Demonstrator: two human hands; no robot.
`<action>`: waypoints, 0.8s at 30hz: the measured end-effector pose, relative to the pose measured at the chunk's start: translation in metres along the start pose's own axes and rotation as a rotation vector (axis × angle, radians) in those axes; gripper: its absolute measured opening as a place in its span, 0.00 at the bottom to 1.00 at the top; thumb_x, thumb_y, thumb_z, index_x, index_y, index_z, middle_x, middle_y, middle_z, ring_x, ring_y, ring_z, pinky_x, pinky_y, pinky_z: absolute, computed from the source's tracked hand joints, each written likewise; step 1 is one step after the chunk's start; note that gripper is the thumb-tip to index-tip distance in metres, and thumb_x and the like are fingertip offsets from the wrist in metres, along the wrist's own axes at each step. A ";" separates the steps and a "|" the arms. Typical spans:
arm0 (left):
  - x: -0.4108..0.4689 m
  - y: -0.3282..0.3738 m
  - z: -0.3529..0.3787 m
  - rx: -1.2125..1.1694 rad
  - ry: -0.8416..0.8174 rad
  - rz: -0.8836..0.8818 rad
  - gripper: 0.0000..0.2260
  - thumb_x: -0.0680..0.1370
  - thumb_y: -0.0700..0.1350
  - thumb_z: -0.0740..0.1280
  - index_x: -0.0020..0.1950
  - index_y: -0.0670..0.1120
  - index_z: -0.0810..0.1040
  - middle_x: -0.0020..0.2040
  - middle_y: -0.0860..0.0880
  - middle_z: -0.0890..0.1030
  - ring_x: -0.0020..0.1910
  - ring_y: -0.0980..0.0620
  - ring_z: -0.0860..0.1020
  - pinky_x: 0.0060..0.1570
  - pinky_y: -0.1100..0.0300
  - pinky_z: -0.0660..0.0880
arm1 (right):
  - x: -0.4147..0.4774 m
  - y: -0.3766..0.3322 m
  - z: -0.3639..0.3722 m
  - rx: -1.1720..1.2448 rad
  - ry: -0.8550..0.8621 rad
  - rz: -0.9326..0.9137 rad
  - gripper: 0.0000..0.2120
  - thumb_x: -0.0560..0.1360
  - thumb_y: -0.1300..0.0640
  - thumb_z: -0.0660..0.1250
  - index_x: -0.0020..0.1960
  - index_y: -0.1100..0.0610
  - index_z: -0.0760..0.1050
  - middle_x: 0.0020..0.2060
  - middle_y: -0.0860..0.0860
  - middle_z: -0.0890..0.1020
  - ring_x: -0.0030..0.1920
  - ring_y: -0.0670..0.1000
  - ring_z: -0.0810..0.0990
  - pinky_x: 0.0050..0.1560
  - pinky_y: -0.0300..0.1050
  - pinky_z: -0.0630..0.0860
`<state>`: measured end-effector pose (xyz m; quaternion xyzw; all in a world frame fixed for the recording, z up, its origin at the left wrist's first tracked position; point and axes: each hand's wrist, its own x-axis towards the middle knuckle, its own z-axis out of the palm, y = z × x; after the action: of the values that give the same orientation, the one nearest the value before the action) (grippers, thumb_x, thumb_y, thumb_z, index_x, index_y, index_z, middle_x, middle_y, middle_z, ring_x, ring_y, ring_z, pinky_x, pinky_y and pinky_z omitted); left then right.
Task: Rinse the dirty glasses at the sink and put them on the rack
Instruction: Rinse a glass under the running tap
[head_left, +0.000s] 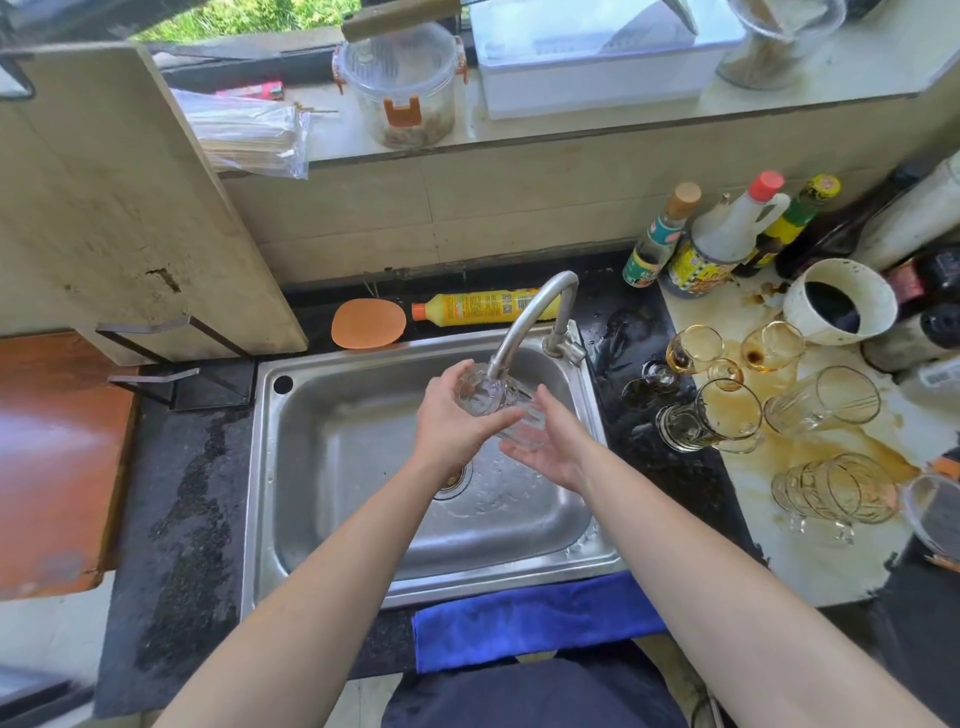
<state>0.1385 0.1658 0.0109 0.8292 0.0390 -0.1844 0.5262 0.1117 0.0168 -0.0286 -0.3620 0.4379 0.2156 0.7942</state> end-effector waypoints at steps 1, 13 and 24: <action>0.001 0.001 0.000 0.002 0.005 -0.001 0.41 0.64 0.53 0.83 0.73 0.50 0.70 0.67 0.51 0.73 0.64 0.55 0.73 0.64 0.61 0.69 | 0.001 0.000 -0.002 0.011 -0.008 0.016 0.19 0.84 0.42 0.59 0.67 0.53 0.70 0.65 0.62 0.74 0.62 0.60 0.78 0.59 0.57 0.79; 0.000 -0.011 0.006 -0.042 -0.154 0.003 0.37 0.65 0.44 0.82 0.70 0.58 0.72 0.64 0.51 0.77 0.64 0.54 0.75 0.62 0.60 0.74 | 0.003 0.003 -0.008 0.223 -0.081 0.058 0.31 0.75 0.43 0.74 0.71 0.58 0.70 0.61 0.66 0.76 0.58 0.61 0.83 0.56 0.53 0.83; 0.006 -0.022 -0.008 -0.335 -0.027 -0.245 0.24 0.69 0.56 0.79 0.61 0.53 0.77 0.59 0.42 0.81 0.56 0.45 0.81 0.52 0.51 0.78 | 0.003 -0.016 0.000 -0.140 -0.263 -0.128 0.26 0.73 0.53 0.78 0.67 0.62 0.78 0.60 0.58 0.83 0.54 0.54 0.84 0.58 0.49 0.81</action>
<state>0.1405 0.1819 -0.0071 0.7167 0.1625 -0.2490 0.6308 0.1239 0.0069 -0.0250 -0.4124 0.2898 0.2402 0.8296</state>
